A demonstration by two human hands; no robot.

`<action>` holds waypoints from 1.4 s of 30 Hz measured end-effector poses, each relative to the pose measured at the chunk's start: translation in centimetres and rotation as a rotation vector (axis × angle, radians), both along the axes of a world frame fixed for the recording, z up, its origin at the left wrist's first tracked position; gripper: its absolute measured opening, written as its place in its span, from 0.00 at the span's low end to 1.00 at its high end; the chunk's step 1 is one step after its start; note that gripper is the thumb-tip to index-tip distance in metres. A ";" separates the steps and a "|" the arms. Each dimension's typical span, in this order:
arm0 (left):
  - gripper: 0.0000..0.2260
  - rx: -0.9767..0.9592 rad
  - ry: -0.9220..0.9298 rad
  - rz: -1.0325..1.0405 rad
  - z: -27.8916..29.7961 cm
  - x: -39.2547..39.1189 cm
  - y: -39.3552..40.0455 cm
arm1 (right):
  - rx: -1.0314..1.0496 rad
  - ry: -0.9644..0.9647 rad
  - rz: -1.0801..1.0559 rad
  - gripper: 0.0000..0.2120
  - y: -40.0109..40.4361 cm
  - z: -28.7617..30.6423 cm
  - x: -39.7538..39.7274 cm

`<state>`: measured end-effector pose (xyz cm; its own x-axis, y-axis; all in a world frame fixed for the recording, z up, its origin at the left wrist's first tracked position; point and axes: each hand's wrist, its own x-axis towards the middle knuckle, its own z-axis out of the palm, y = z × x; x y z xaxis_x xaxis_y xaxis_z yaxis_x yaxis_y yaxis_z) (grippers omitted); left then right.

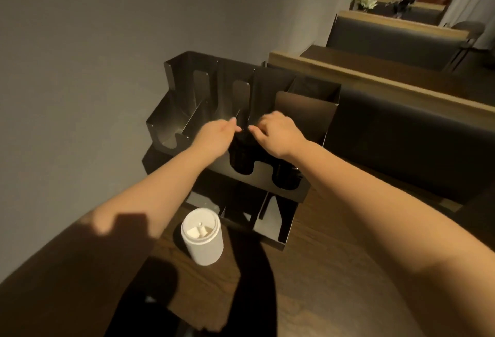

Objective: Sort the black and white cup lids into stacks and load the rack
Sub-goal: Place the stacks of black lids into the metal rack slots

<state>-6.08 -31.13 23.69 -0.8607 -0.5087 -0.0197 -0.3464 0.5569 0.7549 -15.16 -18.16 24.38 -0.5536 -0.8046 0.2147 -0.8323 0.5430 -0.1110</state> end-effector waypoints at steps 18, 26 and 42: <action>0.48 0.591 -0.621 0.050 -13.9 11.1 -5.7 | -0.130 -1.467 -0.472 0.44 -2.9 -17.2 10.8; 0.62 0.761 -0.612 0.024 -16.8 11.8 -6.4 | -0.064 -1.499 -0.485 0.37 -3.8 -18.5 11.8; 0.48 1.171 -0.442 0.159 -20.7 12.3 -4.2 | -0.317 -1.880 -0.598 0.18 -3.0 -20.4 13.7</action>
